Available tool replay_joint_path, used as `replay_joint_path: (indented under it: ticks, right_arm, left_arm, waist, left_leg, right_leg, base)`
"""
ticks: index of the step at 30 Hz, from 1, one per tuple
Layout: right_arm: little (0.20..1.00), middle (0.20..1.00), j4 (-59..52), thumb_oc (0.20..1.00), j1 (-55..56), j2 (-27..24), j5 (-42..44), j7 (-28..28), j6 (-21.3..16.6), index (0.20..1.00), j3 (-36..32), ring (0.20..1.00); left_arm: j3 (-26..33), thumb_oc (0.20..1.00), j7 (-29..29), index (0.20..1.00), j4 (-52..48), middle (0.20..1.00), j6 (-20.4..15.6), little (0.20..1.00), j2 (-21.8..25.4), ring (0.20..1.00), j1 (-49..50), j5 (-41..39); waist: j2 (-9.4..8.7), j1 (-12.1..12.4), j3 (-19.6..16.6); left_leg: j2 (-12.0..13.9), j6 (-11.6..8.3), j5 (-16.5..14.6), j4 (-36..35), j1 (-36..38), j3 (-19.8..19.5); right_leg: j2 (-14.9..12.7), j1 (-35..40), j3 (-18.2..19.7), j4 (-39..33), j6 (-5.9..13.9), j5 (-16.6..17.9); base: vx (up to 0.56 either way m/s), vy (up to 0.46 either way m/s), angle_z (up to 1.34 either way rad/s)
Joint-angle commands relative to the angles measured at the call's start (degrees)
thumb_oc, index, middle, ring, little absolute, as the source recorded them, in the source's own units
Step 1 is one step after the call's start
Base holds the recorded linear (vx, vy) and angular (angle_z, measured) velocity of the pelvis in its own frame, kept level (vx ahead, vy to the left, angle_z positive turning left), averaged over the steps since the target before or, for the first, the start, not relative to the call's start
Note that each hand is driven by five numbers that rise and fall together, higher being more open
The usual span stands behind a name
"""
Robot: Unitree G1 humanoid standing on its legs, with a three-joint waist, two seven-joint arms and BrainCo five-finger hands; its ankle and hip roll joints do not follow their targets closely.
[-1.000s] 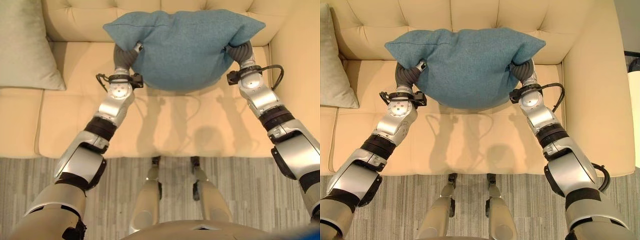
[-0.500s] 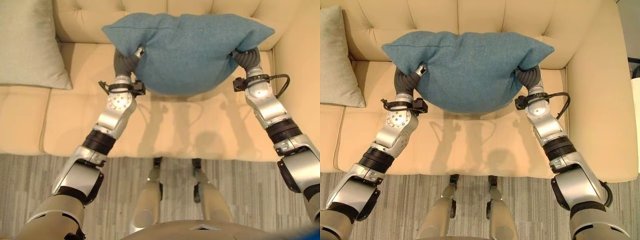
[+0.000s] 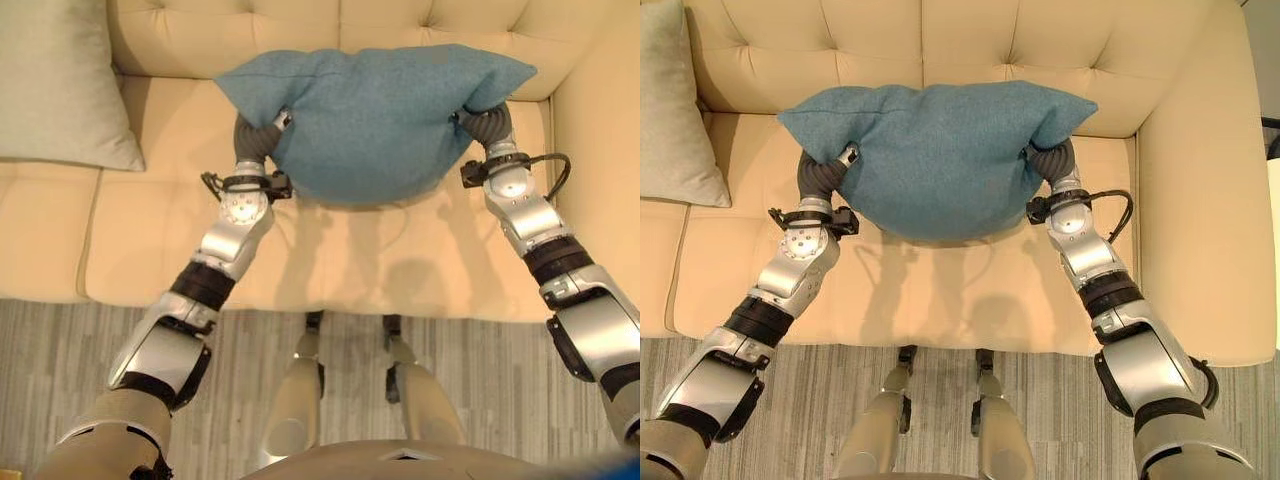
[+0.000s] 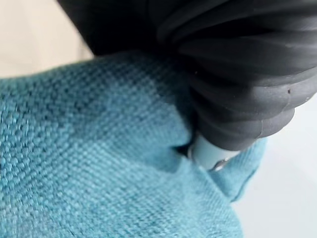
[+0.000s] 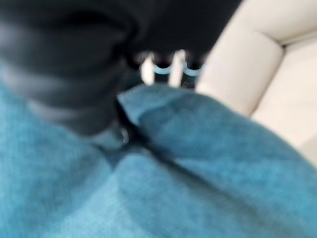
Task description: Pick up all the scattered cushions and arrange them neatly on the sofa.
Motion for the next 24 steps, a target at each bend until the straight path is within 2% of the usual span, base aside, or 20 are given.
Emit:
replay_joint_path:
  ticks: [1,3,5,6,7,8,10,13,17,19,20,24]
  right_arm:
    - [0.2,0.2,0.5,0.2,-5.9,-1.1,-1.1,-1.3,-1.8,0.2,1.4,0.2]
    - [0.2,0.2,3.3,0.2,-8.4,-1.2,-1.0,-1.6,-1.8,0.2,2.9,0.2]
    - [0.2,0.2,5.0,0.2,-9.7,-1.5,-1.2,-1.7,-1.6,0.2,3.9,0.2]
    - [0.435,0.435,8.8,0.435,-12.8,-1.4,-1.1,-1.6,-1.3,0.435,5.8,0.435]
    - [0.567,0.567,10.8,0.567,-14.2,-1.4,-1.4,-1.8,-1.1,0.567,6.9,0.567]
    - [1.0,1.0,12.6,1.0,-15.6,-2.0,-2.6,-2.0,-0.5,1.0,8.4,1.0]
    - [1.0,1.0,17.8,1.0,-19.3,-4.1,-4.6,-2.1,0.7,1.0,11.3,1.0]
    - [1.0,1.0,20.0,1.0,-20.4,-4.6,-4.0,-1.8,1.0,1.0,11.8,1.0]
    - [1.0,1.0,20.9,1.0,-20.6,-6.9,-5.7,-2.3,1.8,1.0,12.3,1.0]
    - [1.0,1.0,20.7,1.0,-19.9,-9.1,-5.7,-2.0,1.7,1.0,11.9,1.0]
    - [1.0,1.0,20.1,1.0,-19.2,-11.5,-5.4,-1.8,1.4,1.0,11.4,1.0]
    - [1.0,1.0,16.5,1.0,-14.3,-15.4,-4.6,-1.6,0.6,1.0,7.5,1.0]
  left_arm:
    - [0.1,0.2,0.4,0.2,4.5,0.2,-3.7,0.2,2.3,0.2,-7.9,2.2]
    - [-0.8,0.2,0.8,0.2,8.4,0.2,-3.5,0.2,3.7,0.2,-11.0,2.6]
    - [-1.3,0.423,0.7,0.423,10.7,0.423,-3.5,0.423,4.3,0.423,-12.5,2.2]
    - [-1.9,0.68,0.6,0.68,15.3,0.68,-3.7,0.68,4.4,0.68,-15.4,0.1]
    - [-2.1,0.909,0.6,0.909,17.7,0.909,-3.8,0.909,4.6,0.909,-16.8,-1.0]
    - [-2.6,1.0,0.4,1.0,19.4,1.0,-3.6,1.0,4.9,1.0,-18.2,-1.5]
    - [-5.1,1.0,0.2,1.0,24.8,1.0,-2.4,1.0,8.4,1.0,-22.8,0.8]
    - [-6.2,1.0,-0.9,1.0,27.5,1.0,-2.0,1.0,10.2,1.0,-24.5,0.7]
    - [-2.9,1.0,-2.2,1.0,28.6,1.0,-2.9,1.0,11.0,1.0,-23.1,-5.2]
    - [-2.0,1.0,-2.7,1.0,28.3,1.0,-3.0,1.0,13.3,1.0,-22.0,-5.3]
    - [-1.5,1.0,-3.5,1.0,27.5,1.0,-3.0,1.0,15.1,1.0,-20.8,-5.2]
    - [2.3,1.0,-4.9,1.0,21.1,1.0,-4.4,1.0,16.8,1.0,-15.2,-7.4]
  waist:
    - [-1.82,0.7,-2.3]
    - [-2.0,0.7,-2.4]
    - [-2.05,0.7,-2.4]
    - [-2.19,0.8,-2.5]
    - [-2.21,0.8,-2.5]
    - [-2.18,0.8,-2.6]
    - [-1.95,0.6,-2.6]
    - [-1.84,0.5,-2.7]
    - [-1.65,0.4,-2.9]
    - [-1.44,0.3,-3.2]
    - [-1.34,0.2,-3.4]
    - [-0.97,0.1,-3.7]
  left_leg:
    - [0.4,-4.55,-1.4,0.2,1.3,2.2]
    - [0.4,-4.59,-1.1,0.2,0.6,2.3]
    - [0.4,-4.67,-1.0,0.2,0.3,2.3]
    - [0.5,-4.82,-0.7,0.2,-0.4,2.4]
    - [0.5,-4.91,-0.5,0.2,-0.7,2.5]
    - [0.5,-4.99,-0.4,0.2,-1.0,2.5]
    - [0.5,-5.15,0.0,0.2,-1.5,2.3]
    - [0.4,-5.07,0.0,0.2,-1.5,2.2]
    - [0.4,-5.05,-0.3,0.2,-1.0,2.4]
    - [0.3,-4.99,-0.6,0.2,-0.5,2.4]
    - [0.3,-4.96,-0.8,0.2,-0.3,2.5]
    - [0.3,-4.95,-1.1,0.2,0.6,2.6]
  right_leg:
    - [-0.8,-2.3,0.0,0.2,3.27,1.1]
    - [-0.6,-3.1,0.1,0.2,3.32,1.4]
    - [-0.6,-3.4,0.1,0.2,3.4,1.4]
    - [-0.5,-4.0,0.2,0.2,3.49,1.7]
    - [-0.5,-4.4,0.1,0.2,3.51,1.8]
    - [-0.5,-4.6,0.1,0.2,3.53,1.8]
    - [-0.5,-5.2,0.0,0.2,3.62,2.1]
    - [-0.5,-5.3,0.1,0.2,3.72,2.2]
    - [-0.5,-5.1,0.3,0.2,3.75,2.1]
    - [-0.5,-4.8,0.4,0.2,3.78,2.0]
    - [-0.6,-4.6,0.5,0.2,3.81,1.9]
    - [-0.7,-4.0,0.4,0.2,3.77,1.6]
  base:
    - [0.0,0.0,0.0]
    - [0.0,-0.001,0.02]
    - [0.0,0.0,0.0]
    - [0.0,0.0,0.0]
    - [0.0,0.0,0.0]
    - [0.0,0.0,0.0]
    - [0.0,0.0,0.0]
    - [0.0,0.0,0.0]
    - [0.03,0.013,0.0]
    - [0.05,0.023,0.01]
    - [0.04,0.012,0.0]
    - [0.04,0.002,-0.02]
